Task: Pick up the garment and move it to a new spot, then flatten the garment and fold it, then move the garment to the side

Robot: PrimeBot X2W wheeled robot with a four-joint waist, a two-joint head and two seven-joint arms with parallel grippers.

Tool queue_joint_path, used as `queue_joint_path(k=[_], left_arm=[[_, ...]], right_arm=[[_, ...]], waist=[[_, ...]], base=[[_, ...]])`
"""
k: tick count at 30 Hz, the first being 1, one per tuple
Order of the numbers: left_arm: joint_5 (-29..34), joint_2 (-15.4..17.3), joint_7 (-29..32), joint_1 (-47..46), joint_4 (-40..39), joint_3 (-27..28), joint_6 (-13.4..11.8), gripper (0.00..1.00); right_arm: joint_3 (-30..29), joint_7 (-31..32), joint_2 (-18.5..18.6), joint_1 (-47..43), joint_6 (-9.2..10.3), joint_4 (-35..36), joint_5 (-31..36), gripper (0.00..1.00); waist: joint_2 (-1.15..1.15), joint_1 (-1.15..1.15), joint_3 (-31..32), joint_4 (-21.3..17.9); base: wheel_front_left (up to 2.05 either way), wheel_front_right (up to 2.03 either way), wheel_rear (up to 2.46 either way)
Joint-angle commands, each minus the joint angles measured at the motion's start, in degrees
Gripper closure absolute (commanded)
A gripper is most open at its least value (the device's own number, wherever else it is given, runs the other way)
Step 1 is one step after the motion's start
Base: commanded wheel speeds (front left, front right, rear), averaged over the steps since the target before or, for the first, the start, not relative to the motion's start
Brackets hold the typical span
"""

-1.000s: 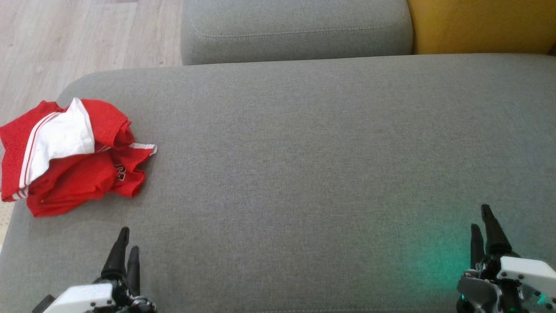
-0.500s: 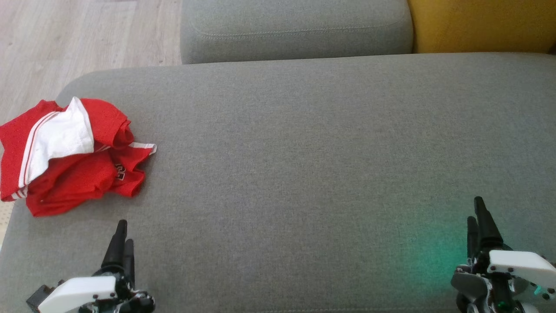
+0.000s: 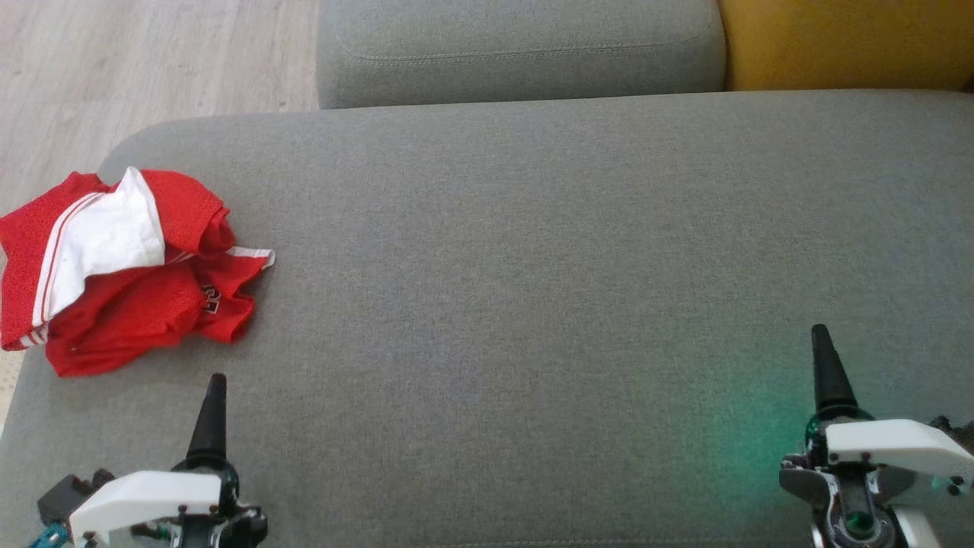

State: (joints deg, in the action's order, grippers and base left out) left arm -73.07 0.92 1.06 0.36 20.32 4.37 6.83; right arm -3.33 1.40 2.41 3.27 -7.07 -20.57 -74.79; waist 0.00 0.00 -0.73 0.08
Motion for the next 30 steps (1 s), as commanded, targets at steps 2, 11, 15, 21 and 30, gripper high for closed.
queue_joint_path(k=[2, 11, 15, 21, 30], left_arm=[[3.11, 0.68, -0.81, -3.19, -2.30, 0.37, 0.20, 0.00], [11.90, 0.82, -2.48, -3.48, -2.69, -0.15, -0.31, 0.00], [15.06, 0.87, -3.15, -3.58, -2.88, -0.26, -0.54, 0.00], [19.70, 0.96, -4.15, -3.74, -3.49, -0.29, -1.04, 0.00], [26.73, 1.08, -5.66, -4.16, -4.07, -1.01, -2.26, 0.00]], right_arm=[[1.06, -1.00, 0.53, 3.01, -0.24, 1.82, 3.04, 0.00], [2.65, -2.69, 0.23, 3.69, -0.26, 0.89, 11.60, 0.00], [3.27, -3.37, 0.20, 4.07, -0.27, 0.85, 14.70, 0.00], [3.67, -4.38, 0.18, 4.40, -0.28, 1.14, 19.29, 0.00], [4.60, -5.90, 0.21, 4.82, -0.30, 1.41, 25.62, 0.00]], waist=[[0.00, 0.00, 0.00, 0.05], [0.00, 0.00, -0.27, -0.04], [0.00, 0.00, -0.48, -0.14], [0.00, 0.00, -0.57, -0.22], [0.00, 0.00, -0.62, -0.35]], base=[[0.00, 0.00, 0.00], [0.00, 0.00, 0.00], [0.00, 0.00, 0.00], [0.00, 0.00, 0.00], [0.00, 0.00, 0.00]])
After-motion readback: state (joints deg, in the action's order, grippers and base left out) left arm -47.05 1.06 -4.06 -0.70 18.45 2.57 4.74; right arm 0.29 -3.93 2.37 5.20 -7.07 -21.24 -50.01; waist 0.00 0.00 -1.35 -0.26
